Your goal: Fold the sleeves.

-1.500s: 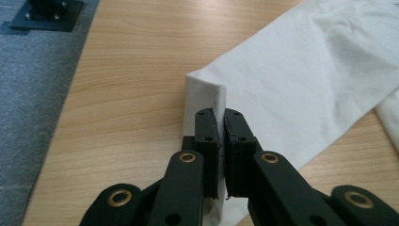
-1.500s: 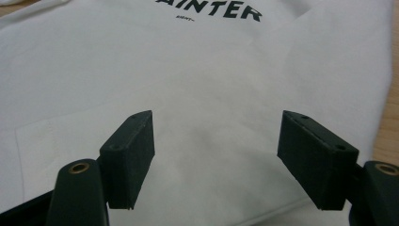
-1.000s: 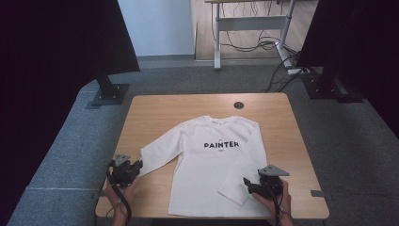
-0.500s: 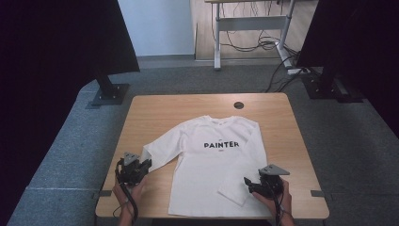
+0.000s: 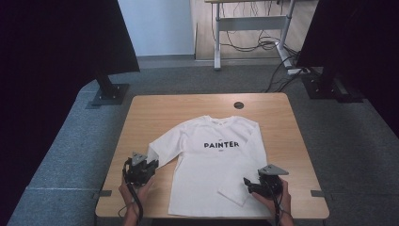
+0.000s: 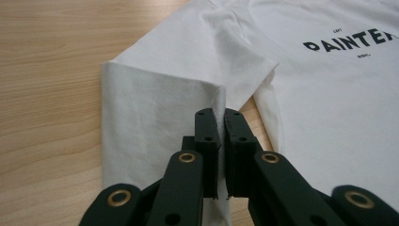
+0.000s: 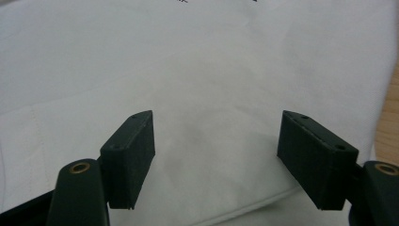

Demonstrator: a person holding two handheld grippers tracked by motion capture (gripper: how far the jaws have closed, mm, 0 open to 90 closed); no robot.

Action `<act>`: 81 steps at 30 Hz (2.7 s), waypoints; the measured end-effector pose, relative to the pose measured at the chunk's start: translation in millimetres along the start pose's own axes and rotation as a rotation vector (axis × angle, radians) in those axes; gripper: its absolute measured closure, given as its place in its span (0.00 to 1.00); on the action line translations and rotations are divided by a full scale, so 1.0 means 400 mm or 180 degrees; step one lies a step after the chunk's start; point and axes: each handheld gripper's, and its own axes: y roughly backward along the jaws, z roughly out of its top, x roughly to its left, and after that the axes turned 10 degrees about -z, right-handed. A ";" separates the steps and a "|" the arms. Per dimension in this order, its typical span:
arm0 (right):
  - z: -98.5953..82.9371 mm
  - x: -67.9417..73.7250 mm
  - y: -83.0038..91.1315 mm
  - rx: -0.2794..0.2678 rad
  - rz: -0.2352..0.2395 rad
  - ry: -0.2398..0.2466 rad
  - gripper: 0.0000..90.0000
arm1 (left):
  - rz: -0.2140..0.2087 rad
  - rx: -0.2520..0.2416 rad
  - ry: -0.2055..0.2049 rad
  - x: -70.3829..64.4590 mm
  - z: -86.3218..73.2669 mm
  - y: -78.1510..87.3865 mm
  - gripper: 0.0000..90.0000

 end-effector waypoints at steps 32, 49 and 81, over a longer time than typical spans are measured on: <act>-0.001 0.004 -0.005 0.0057 -0.0027 0.0039 0.31 | -0.0117 0.0052 -0.0214 -0.064 0.007 -0.022 0.94; -0.001 0.008 -0.008 0.0070 -0.0021 0.0056 0.30 | -0.0184 0.0040 -0.0302 -0.095 0.009 -0.027 0.94; -0.002 0.007 -0.011 0.0102 -0.0017 0.0067 0.30 | -0.0365 0.0127 -0.0750 -0.228 -0.001 -0.062 0.94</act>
